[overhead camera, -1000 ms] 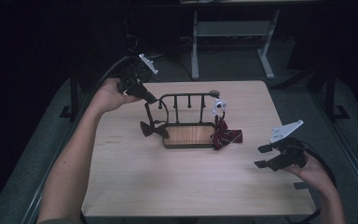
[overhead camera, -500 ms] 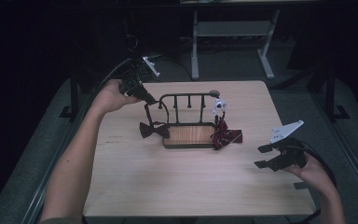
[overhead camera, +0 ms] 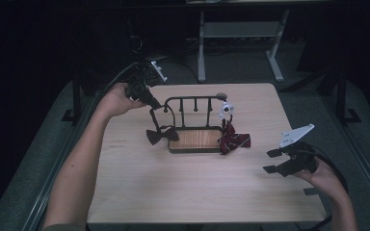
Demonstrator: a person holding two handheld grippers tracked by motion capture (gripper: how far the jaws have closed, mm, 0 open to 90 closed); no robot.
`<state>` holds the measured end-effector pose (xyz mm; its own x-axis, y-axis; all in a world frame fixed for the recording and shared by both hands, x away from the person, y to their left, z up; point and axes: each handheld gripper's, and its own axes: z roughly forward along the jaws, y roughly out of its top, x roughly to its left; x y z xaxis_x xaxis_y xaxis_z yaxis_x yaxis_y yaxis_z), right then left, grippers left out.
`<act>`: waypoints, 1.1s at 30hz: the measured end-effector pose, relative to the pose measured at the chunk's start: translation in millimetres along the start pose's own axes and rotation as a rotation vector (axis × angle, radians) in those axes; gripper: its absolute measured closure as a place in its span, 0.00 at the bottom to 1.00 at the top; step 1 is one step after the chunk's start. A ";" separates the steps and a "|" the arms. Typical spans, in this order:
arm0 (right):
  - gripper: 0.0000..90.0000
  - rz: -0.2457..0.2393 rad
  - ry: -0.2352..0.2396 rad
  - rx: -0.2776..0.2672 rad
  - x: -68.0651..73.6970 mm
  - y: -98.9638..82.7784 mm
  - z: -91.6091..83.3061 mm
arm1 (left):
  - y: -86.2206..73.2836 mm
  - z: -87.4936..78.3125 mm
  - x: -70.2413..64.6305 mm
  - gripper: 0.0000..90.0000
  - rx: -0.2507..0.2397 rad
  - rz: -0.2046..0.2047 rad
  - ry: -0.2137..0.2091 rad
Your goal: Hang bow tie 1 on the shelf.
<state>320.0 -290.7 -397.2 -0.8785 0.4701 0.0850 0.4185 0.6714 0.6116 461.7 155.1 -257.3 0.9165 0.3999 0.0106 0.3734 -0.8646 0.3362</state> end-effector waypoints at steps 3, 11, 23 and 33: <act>0.40 -0.002 -0.001 -0.001 0.5 0.3 -0.4 | -0.3 0.2 0.0 0.98 0.009 0.006 -0.001; 0.40 -0.001 -0.002 0.002 0.9 0.8 0.2 | -1.8 -1.8 0.2 0.96 0.005 0.002 0.001; 0.39 -0.004 -0.006 0.003 1.7 1.1 0.3 | -6.8 -8.7 -2.3 0.94 0.002 -0.001 0.008; 0.38 0.005 -0.009 0.005 2.0 0.9 1.1 | -12.0 -9.9 -3.5 0.86 0.003 -0.008 0.003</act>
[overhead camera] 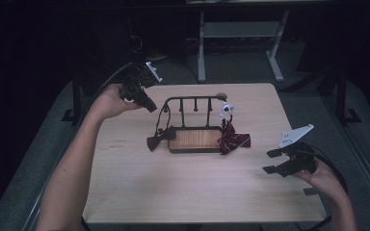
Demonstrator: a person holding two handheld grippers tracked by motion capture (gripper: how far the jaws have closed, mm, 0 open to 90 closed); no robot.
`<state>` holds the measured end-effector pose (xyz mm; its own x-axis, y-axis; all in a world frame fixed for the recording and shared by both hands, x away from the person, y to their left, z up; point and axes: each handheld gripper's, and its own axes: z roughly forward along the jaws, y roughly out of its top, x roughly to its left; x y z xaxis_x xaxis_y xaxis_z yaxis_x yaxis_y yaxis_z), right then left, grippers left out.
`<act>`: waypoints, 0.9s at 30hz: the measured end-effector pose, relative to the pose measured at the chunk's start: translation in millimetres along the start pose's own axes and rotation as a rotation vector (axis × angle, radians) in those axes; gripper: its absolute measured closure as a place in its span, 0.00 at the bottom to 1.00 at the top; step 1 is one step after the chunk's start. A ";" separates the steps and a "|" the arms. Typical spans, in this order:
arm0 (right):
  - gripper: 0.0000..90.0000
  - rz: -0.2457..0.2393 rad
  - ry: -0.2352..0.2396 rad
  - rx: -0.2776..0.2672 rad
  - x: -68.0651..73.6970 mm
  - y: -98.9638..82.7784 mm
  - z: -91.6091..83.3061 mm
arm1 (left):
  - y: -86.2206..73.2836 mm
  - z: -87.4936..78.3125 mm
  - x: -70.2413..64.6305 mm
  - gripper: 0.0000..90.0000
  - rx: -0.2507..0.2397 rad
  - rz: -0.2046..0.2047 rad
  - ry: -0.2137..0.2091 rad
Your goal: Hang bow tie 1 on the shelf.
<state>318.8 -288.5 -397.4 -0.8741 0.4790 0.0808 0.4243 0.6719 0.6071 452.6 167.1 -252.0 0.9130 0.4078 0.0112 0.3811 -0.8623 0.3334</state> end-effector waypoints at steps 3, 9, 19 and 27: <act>0.37 0.004 -0.002 -0.002 0.0 -0.6 0.1 | -1.0 0.0 -1.1 0.84 0.006 0.006 0.003; 0.36 0.015 -0.007 -0.004 -0.5 -1.9 -0.5 | -3.6 -1.8 -2.4 0.79 0.001 0.009 0.000; 0.35 0.020 -0.005 0.001 -3.0 -1.9 1.6 | -20.3 -2.1 -2.6 0.76 -0.023 0.001 -0.023; 0.35 0.036 -0.008 0.005 -4.9 -4.0 0.8 | -33.6 3.6 -2.5 0.71 -0.019 0.002 -0.040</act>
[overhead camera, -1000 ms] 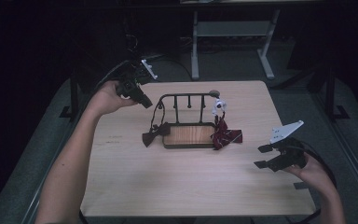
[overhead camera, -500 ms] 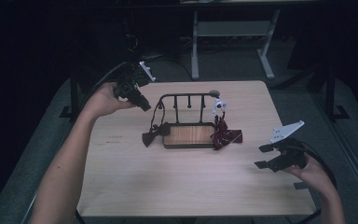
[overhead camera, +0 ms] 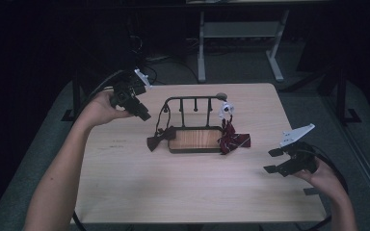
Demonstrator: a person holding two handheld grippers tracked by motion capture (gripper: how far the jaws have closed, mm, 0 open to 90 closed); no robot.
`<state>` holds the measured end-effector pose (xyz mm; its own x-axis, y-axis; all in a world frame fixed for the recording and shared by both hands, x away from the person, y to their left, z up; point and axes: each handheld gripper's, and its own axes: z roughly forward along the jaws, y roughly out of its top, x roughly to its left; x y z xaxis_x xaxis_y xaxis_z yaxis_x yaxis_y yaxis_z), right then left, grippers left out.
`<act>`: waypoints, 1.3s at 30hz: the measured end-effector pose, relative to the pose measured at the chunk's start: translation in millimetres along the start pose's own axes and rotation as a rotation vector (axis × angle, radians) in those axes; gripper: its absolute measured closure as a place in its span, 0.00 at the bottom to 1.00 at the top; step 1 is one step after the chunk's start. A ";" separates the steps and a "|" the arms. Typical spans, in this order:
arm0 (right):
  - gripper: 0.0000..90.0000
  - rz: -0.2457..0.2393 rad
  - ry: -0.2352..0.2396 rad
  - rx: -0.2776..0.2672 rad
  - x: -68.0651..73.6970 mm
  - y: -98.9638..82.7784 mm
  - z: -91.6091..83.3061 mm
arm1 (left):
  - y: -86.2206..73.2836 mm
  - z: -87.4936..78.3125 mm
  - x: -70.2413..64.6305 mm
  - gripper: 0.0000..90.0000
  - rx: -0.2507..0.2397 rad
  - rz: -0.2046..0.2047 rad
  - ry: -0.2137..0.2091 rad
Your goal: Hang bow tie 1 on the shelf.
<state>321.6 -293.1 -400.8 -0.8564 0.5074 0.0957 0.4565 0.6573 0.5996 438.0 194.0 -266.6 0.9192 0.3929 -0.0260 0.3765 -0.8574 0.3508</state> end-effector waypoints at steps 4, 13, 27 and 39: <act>0.35 0.000 0.000 0.005 0.9 0.2 1.5 | -7.1 2.5 -0.6 0.67 -0.005 -0.004 -0.006; 0.34 0.003 -0.004 0.008 1.8 0.4 1.6 | -21.3 1.0 0.8 0.61 -0.015 -0.031 -0.003; 0.34 0.005 -0.011 0.008 1.8 -0.4 1.6 | -34.5 2.7 -6.7 0.55 -0.023 -0.014 0.000; 0.34 0.014 -0.009 0.015 1.2 -2.3 4.2 | -53.0 9.4 -11.6 0.51 -0.043 -0.035 -0.007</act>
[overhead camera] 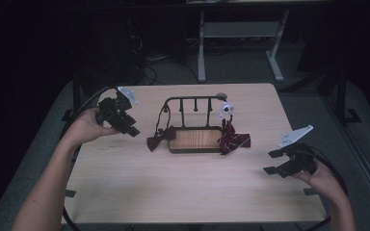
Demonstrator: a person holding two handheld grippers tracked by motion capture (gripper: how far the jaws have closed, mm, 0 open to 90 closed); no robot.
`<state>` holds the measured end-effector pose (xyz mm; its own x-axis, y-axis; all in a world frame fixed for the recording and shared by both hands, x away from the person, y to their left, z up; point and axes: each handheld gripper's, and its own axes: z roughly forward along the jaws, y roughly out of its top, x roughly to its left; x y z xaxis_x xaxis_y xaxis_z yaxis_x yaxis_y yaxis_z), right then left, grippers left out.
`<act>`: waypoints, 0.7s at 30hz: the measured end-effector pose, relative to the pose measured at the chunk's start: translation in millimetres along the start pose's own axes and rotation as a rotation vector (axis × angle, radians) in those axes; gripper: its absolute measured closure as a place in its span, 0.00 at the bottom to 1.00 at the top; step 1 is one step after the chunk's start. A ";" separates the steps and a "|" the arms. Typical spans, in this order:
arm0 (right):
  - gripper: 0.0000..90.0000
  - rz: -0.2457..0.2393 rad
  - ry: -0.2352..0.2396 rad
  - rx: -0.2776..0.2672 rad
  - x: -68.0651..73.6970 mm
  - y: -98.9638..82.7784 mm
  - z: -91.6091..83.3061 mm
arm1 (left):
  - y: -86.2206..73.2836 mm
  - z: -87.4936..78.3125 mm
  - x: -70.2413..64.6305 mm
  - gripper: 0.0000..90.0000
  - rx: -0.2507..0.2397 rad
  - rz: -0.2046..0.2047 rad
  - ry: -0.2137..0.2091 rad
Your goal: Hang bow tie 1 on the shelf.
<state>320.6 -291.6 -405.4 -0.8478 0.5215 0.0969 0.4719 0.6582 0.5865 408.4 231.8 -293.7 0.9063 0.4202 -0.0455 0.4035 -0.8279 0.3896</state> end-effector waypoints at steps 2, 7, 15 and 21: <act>0.33 -0.003 0.000 0.001 -0.2 -0.2 0.3 | -2.4 1.5 -0.4 0.50 0.003 -0.001 -0.005; 0.33 0.001 -0.003 0.000 -0.1 -1.3 0.6 | -8.4 4.4 -1.4 0.49 -0.005 -0.005 -0.003; 0.33 0.002 -0.005 0.000 0.4 -2.3 0.1 | -20.5 10.2 -5.0 0.46 -0.013 -0.016 -0.007; 0.33 0.003 -0.007 0.004 1.3 -1.7 0.4 | -31.8 13.7 -7.2 0.44 -0.029 -0.038 -0.005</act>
<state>318.8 -291.9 -406.6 -0.8446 0.5271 0.0934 0.4755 0.6586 0.5832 390.8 250.0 -318.3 0.8908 0.4496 -0.0655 0.4341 -0.8000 0.4142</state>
